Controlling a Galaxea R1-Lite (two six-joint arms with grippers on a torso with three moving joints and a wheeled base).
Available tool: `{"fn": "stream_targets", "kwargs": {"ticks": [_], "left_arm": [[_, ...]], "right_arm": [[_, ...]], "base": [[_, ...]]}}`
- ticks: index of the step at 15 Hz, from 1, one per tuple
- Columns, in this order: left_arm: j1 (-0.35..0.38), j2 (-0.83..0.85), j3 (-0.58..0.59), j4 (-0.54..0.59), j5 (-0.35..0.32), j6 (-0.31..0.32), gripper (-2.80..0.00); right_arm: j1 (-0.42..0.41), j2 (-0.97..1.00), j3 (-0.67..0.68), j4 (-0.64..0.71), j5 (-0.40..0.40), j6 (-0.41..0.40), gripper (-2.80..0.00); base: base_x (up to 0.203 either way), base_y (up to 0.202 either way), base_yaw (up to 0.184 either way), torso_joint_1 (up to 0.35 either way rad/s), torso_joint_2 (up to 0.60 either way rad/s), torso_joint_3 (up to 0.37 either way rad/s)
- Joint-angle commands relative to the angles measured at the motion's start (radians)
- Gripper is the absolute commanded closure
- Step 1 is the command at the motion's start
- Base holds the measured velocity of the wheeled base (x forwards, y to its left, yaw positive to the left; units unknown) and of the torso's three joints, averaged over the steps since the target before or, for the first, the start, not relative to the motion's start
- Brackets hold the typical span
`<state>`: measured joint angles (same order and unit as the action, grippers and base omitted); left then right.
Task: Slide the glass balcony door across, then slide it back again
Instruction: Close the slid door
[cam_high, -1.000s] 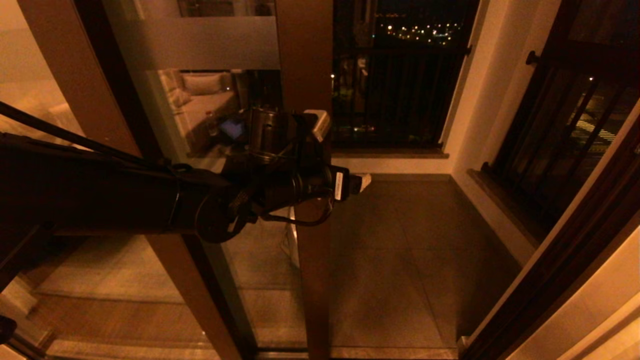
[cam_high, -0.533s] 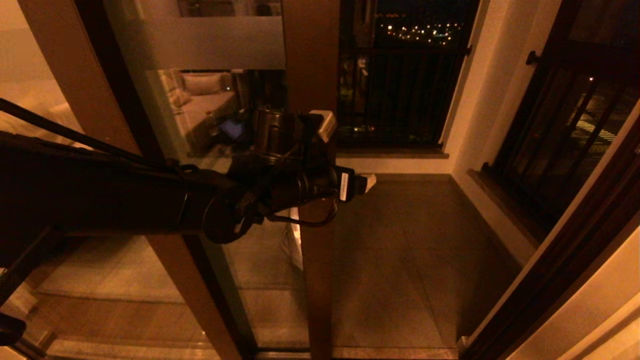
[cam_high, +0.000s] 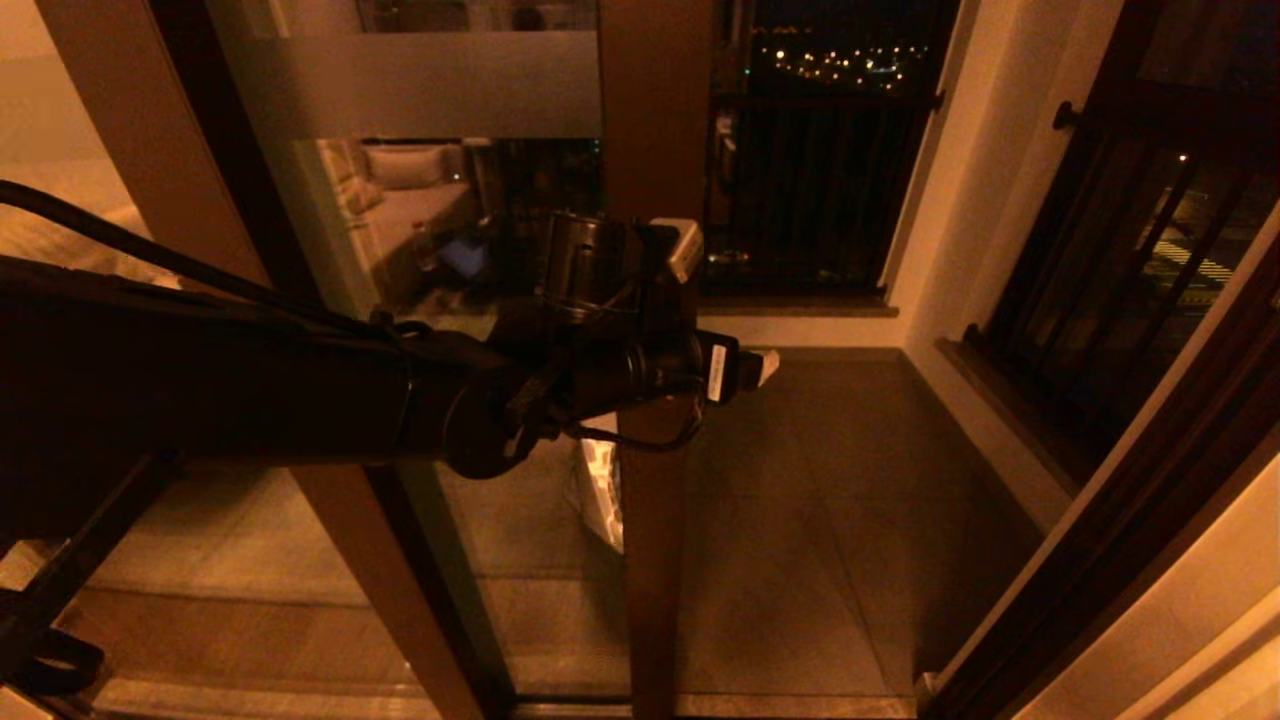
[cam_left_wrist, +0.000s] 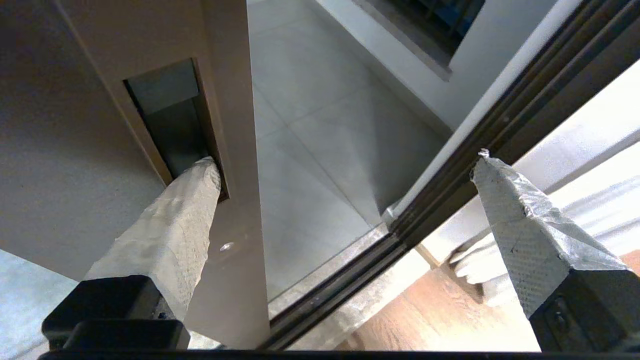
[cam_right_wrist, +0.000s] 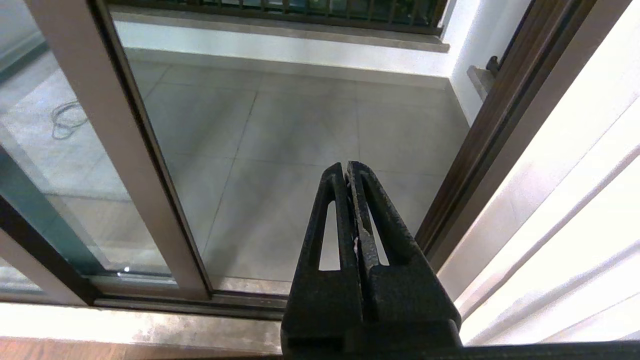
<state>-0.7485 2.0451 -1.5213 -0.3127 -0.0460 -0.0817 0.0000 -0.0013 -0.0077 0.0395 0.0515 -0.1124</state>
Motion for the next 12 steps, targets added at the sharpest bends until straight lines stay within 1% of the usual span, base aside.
{"fn": "stream_targets", "kwargs": {"ticks": [1,4,7,10,12], "left_arm": [[-0.011,0.024,-0.027,-0.002,-0.002,0.001,-2.80],[-0.032,0.050,-0.054,-0.002,0.012,0.000,-2.80],[-0.046,0.058,-0.056,-0.003,0.020,0.000,-2.80],[-0.046,0.039,-0.048,-0.003,0.025,0.000,-2.80],[-0.053,-0.007,-0.022,-0.011,0.054,0.002,-2.80]], "right_arm": [[0.001,0.001,0.000,0.000,0.001,-0.001,0.00],[0.001,0.001,0.000,0.000,0.001,-0.001,0.00],[0.000,0.001,0.000,0.000,0.001,-0.001,0.00],[0.000,0.001,0.000,0.000,0.001,-0.001,0.00],[0.000,0.001,0.000,0.000,0.001,-0.001,0.00]], "base": [[0.000,0.000,0.000,0.000,0.00,0.000],[0.000,0.000,0.000,0.000,0.00,0.000],[0.000,0.000,0.000,0.000,0.00,0.000],[0.000,0.000,0.000,0.000,0.00,0.000],[0.000,0.000,0.000,0.000,0.00,0.000]]}}
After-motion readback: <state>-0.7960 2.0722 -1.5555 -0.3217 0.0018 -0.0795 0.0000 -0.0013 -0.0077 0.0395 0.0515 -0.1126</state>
